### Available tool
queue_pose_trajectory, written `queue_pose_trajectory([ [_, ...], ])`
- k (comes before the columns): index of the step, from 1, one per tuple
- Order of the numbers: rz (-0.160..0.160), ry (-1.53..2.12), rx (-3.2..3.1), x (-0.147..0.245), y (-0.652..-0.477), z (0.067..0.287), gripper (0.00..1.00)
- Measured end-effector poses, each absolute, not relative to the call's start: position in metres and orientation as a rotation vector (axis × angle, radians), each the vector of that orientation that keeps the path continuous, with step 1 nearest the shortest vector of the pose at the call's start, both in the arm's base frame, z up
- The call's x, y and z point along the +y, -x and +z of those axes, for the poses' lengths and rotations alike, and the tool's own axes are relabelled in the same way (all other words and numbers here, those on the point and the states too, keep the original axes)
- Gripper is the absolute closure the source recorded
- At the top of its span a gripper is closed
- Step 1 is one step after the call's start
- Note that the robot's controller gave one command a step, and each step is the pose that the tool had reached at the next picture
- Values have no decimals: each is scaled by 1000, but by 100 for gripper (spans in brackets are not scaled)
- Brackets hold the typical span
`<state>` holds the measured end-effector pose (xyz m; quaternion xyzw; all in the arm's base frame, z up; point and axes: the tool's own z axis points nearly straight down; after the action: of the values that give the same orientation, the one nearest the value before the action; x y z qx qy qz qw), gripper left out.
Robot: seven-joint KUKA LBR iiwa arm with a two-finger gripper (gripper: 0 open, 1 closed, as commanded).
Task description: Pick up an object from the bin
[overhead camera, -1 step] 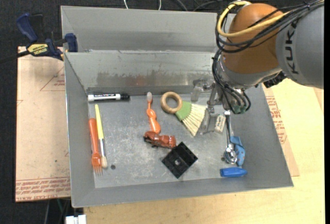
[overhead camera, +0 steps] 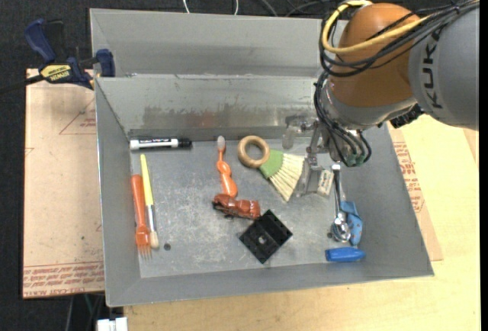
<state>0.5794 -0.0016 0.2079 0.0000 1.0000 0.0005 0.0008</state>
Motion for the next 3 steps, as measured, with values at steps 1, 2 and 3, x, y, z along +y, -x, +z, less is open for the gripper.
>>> queue_pose_trajectory([
  [1, 4, -83, 3135, 55, -554, 108, 0],
  [2, 5, -630, 3062, 15, -624, 119, 0],
  [3, 11, -390, 3132, 67, -569, 98, 0],
])
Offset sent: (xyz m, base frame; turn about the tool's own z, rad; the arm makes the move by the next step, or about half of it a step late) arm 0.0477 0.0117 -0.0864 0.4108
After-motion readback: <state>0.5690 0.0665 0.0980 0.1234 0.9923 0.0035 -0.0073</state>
